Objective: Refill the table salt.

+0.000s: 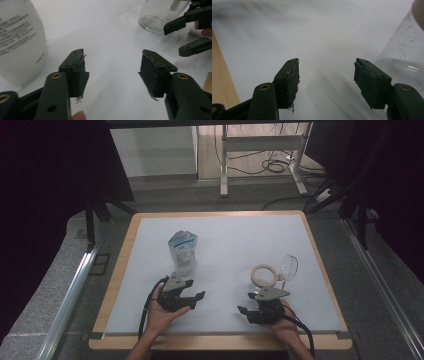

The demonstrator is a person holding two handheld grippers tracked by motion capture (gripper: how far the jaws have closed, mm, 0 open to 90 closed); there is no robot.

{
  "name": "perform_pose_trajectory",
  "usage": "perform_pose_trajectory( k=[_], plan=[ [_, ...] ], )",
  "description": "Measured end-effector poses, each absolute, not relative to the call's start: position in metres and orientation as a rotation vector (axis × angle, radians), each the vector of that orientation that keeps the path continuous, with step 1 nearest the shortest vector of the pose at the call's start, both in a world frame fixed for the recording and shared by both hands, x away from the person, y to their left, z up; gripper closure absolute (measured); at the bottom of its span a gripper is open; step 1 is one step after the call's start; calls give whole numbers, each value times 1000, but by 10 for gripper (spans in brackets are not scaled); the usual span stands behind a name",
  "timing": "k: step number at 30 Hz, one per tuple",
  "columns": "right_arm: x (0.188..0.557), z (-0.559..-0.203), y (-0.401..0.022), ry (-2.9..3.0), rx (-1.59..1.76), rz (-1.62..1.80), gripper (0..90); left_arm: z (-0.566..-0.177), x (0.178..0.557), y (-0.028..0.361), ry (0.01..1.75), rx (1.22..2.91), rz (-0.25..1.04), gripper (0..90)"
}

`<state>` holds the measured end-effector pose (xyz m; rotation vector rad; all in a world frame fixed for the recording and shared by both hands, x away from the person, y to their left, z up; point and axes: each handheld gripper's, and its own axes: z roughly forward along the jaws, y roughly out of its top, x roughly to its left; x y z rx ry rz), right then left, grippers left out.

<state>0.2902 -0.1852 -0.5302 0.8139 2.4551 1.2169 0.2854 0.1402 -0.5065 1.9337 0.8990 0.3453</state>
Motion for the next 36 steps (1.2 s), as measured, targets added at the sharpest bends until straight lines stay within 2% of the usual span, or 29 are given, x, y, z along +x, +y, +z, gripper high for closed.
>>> perform_pose_trajectory(
  k=[4,7,19,26,36],
  plan=[
    [290,-530,-185,2454,811,1222,375,-502,288,151,910,1897,300,503],
    [290,-529,-185,2451,809,1221,375,-500,289,159,943,1874,307,528],
    [290,-527,-182,2452,791,1226,375,-494,295,186,1048,1826,425,495],
    [291,-528,-180,2457,785,1220,375,-484,318,205,1098,1743,452,469],
    [291,-530,-178,2467,785,1204,375,-472,352,213,1083,1733,464,474]
  ],
)
